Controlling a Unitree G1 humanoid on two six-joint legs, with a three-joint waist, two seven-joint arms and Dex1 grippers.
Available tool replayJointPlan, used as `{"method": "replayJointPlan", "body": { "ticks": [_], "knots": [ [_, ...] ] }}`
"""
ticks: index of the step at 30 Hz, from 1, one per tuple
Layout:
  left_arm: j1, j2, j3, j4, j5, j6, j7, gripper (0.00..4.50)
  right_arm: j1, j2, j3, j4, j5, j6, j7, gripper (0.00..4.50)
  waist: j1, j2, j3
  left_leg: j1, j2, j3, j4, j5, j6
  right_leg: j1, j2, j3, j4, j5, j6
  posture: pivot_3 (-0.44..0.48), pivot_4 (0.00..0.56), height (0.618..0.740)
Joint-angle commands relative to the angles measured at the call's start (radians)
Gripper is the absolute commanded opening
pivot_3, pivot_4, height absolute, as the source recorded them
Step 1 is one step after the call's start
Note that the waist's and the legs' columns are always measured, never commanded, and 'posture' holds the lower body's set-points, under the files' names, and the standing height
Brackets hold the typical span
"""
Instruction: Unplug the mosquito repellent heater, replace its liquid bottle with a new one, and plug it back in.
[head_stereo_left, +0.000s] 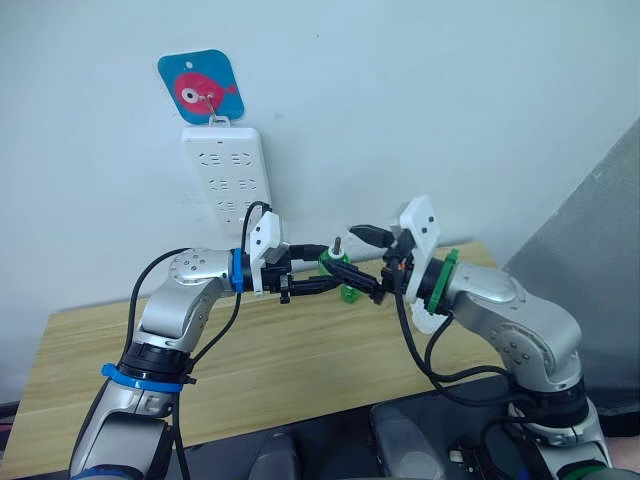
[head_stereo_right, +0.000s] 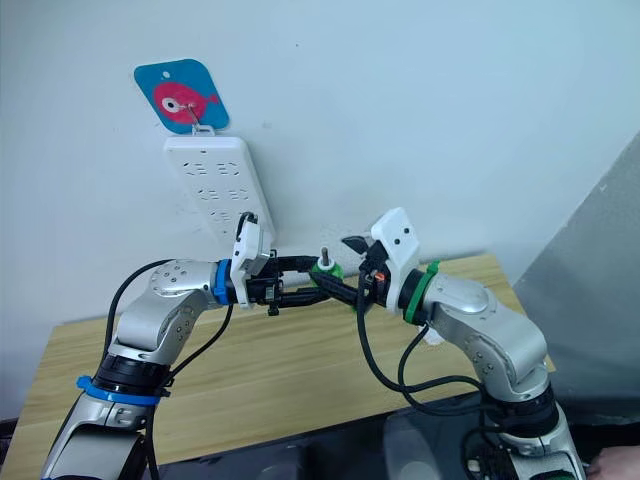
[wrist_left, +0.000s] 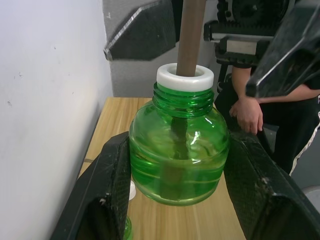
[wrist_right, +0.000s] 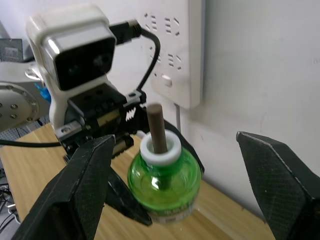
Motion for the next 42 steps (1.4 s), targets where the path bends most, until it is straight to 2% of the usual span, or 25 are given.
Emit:
{"method": "replayJointPlan", "body": {
  "ticks": [1, 3, 8, 12, 13, 25, 30, 32, 37, 42],
  "knots": [
    [-0.021, -0.006, 0.008, -0.016, -0.001, -0.017, -0.006, 2.3, -0.025, 0.014, -0.009, -0.001, 0.012, -0.009, 0.0, 4.06, 0.0, 0.0, 0.0, 0.0, 0.0, 0.0, 0.0, 0.0, 0.0, 0.0, 0.0, 0.0, 0.0, 0.0, 0.0, -0.243, 0.117, 0.74],
    [-0.023, -0.007, 0.008, -0.013, 0.0, -0.019, -0.006, 2.3, -0.03, 0.011, -0.006, 0.005, 0.01, -0.008, 0.007, 4.06, 0.0, 0.0, 0.0, 0.0, 0.0, 0.0, 0.0, 0.0, 0.0, 0.0, 0.0, 0.0, 0.0, 0.0, 0.0, -0.242, 0.118, 0.74],
    [-0.034, -0.016, 0.01, -0.005, 0.003, -0.022, 0.0, 2.3, -0.038, 0.004, 0.014, 0.018, 0.001, -0.001, 0.016, 2.45, 0.0, 0.0, -0.001, 0.0, 0.0, 0.0, 0.0, 0.0, 0.0, 0.0, 0.0, 0.0, 0.0, 0.0, 0.0, -0.24, 0.117, 0.74],
    [-0.038, -0.024, 0.012, 0.001, 0.008, -0.026, 0.0, 2.3, -0.046, -0.005, 0.03, 0.022, -0.007, 0.0, 0.019, 1.0, -0.001, 0.0, -0.001, 0.0, 0.0, 0.0, 0.0, 0.0, 0.0, 0.0, 0.0, 0.0, 0.0, 0.0, 0.0, -0.24, 0.117, 0.74],
    [-0.039, -0.025, 0.012, 0.003, 0.009, -0.027, 0.0, 2.3, -0.048, -0.011, 0.037, 0.022, -0.01, -0.003, 0.022, 0.85, -0.001, 0.0, -0.001, 0.0, 0.0, 0.0, 0.0, 0.0, 0.0, 0.0, 0.0, 0.0, 0.0, 0.0, 0.0, -0.24, 0.116, 0.74],
    [-0.035, -0.038, 0.031, 0.012, 0.025, -0.06, 0.038, 2.3, -0.052, -0.013, 0.029, 0.032, -0.024, -0.045, 0.029, 0.86, -0.001, 0.0, -0.003, 0.0, 0.0, 0.0, 0.0, 0.0, 0.0, 0.0, 0.0, 0.0, 0.0, 0.0, 0.0, -0.23, 0.113, 0.74],
    [-0.037, -0.046, 0.048, 0.012, -0.008, -0.045, 0.037, 2.3, -0.052, -0.011, 0.016, 0.033, -0.016, -0.051, 0.037, 0.86, -0.001, 0.0, -0.004, 0.0, 0.0, 0.0, 0.0, 0.0, 0.0, 0.0, -0.001, 0.0, 0.0, 0.0, 0.0, -0.227, 0.108, 0.74],
    [-0.047, -0.044, 0.055, 0.026, -0.01, -0.042, 0.037, 3.02, -0.052, -0.005, 0.009, 0.033, -0.007, -0.05, 0.036, 0.86, -0.001, 0.0, -0.006, 0.0, 0.0, 0.0, 0.0, 0.0, 0.0, 0.0, -0.001, 0.0, 0.001, 0.0, 0.0, -0.227, 0.108, 0.74],
    [-0.058, -0.039, 0.059, 0.051, 0.008, -0.06, 0.037, 4.48, -0.055, 0.003, -0.016, 0.035, 0.015, -0.047, 0.034, 0.86, -0.001, 0.0, -0.008, 0.0, 0.0, 0.0, 0.001, 0.0, 0.0, 0.0, -0.001, 0.0, 0.001, 0.0, 0.0, -0.23, 0.103, 0.74],
    [-0.038, -0.005, 0.053, -0.002, -0.041, 0.062, 0.009, 4.5, -0.061, 0.023, -0.096, 0.043, 0.081, -0.01, 0.009, 0.86, -0.003, 0.0, -0.011, 0.0, 0.0, 0.0, 0.001, 0.0, 0.0, 0.0, -0.001, 0.0, 0.001, 0.0, 0.0, -0.232, 0.094, 0.74]
  ]
}}
